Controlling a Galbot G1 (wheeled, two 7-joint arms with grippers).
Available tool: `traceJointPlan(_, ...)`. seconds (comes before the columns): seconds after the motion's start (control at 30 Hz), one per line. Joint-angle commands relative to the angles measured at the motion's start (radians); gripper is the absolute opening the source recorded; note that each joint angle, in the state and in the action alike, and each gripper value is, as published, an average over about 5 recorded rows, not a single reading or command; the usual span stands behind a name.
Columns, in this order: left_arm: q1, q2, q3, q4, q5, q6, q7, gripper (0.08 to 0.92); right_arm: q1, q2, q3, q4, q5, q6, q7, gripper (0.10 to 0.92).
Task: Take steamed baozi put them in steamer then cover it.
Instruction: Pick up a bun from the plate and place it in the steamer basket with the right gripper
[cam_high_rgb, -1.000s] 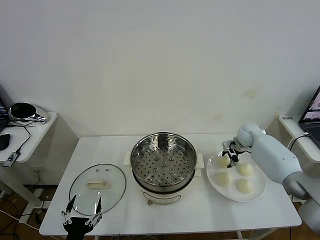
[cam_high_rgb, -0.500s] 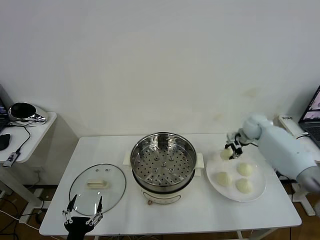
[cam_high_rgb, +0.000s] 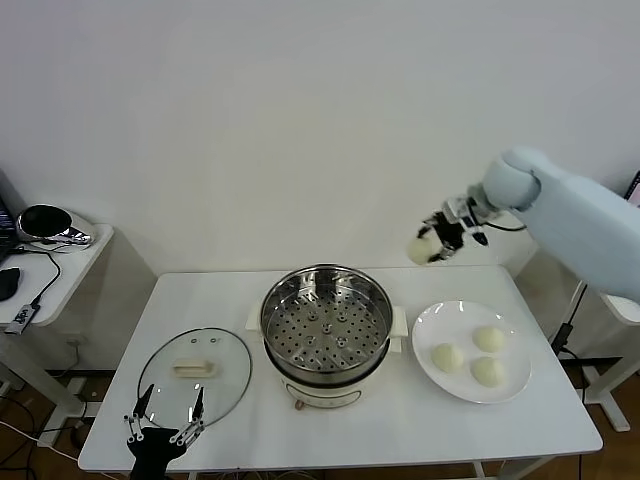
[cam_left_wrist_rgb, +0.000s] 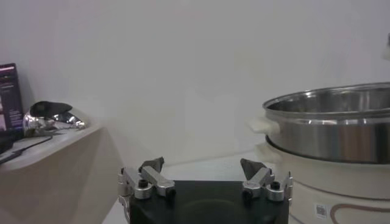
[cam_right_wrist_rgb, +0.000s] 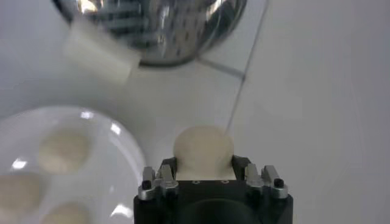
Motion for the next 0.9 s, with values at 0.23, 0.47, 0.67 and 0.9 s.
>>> traceJointPlan(0.23, 0.015, -0.010, -0.036, -0.001, -0.022, -0.008, 0.000, 0.823, 0.100, 0.319, -0.212, 0.021, -0.015, 0.130, 0.035, 0.577)
traceJointPlan(0.47, 0.017, -0.025, -0.040, -0.009, -0.018, -0.008, 0.001, 0.823, 0.044, 0.385, -0.240, -0.017, -0.163, 0.244, 0.082, 0.577)
traceJointPlan(0.67, 0.023, -0.029, -0.050, -0.010, -0.019, -0.009, 0.001, 0.823, -0.013, 0.391, -0.253, -0.041, -0.258, 0.317, 0.116, 0.577)
traceJointPlan(0.9, 0.028, -0.029, -0.058, -0.002, -0.019, -0.016, 0.000, 0.823, -0.044, 0.395, -0.248, -0.081, -0.325, 0.384, 0.141, 0.584)
